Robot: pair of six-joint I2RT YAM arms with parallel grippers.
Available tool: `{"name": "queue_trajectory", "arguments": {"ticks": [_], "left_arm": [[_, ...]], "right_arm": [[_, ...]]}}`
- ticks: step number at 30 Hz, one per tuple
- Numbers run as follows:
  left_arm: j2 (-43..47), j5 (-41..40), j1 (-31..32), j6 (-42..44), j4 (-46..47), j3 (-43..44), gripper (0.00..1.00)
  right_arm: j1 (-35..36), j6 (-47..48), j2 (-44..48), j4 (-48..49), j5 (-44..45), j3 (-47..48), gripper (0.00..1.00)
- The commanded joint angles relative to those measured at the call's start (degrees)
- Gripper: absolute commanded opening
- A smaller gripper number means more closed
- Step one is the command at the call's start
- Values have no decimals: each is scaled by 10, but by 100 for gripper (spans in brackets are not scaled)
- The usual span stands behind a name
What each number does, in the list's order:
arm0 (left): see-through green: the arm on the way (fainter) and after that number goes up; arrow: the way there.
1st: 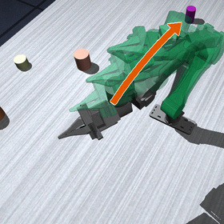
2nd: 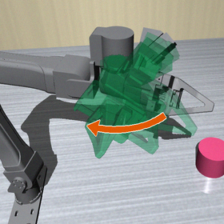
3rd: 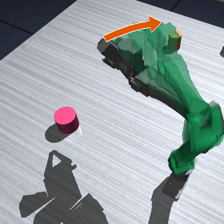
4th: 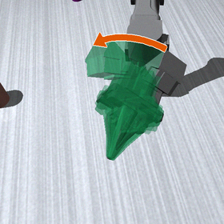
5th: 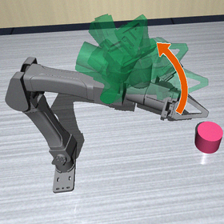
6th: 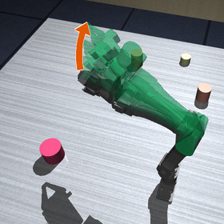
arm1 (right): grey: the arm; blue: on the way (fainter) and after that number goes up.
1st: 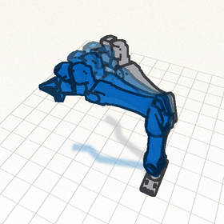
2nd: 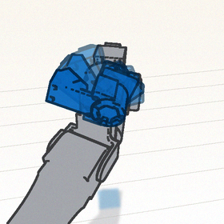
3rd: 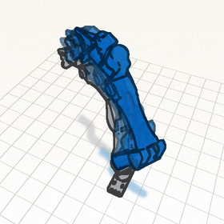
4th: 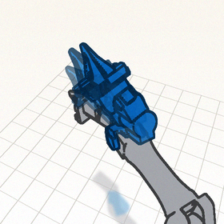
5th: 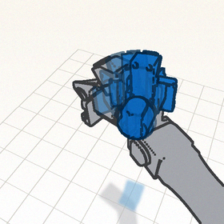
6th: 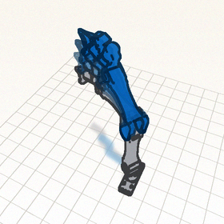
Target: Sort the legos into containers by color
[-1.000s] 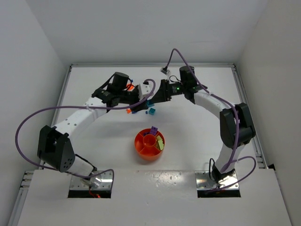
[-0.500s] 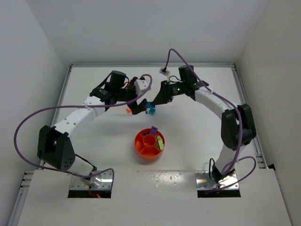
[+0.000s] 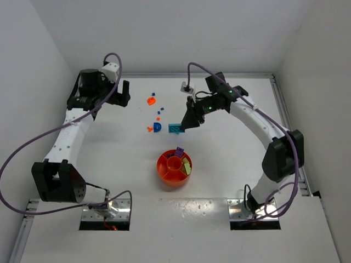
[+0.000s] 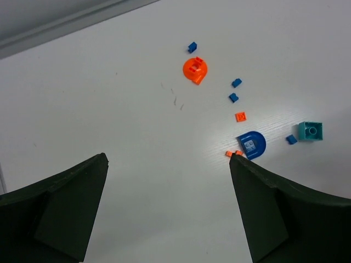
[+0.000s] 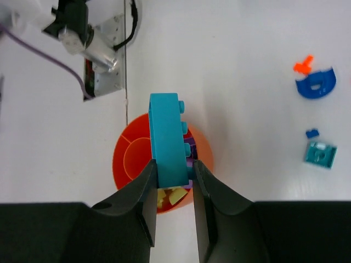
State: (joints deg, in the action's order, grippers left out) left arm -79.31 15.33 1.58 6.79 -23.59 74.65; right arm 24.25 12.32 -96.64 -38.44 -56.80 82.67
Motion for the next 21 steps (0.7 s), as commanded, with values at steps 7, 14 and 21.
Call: {"name": "queue_trajectory", "arguments": {"ticks": [7,14,21], "left_arm": [[17,-14,-43,-74,-14,-41,99],[29,-8,-68,-85,-8,-64,99],[46,2,-79,-92,3,-90,99]], "right_arm": [[137,405,-34,-235,139,132,0],[197,510,-35,-159,240,117,0],[235,618,-7,-60,277,50,0]]}}
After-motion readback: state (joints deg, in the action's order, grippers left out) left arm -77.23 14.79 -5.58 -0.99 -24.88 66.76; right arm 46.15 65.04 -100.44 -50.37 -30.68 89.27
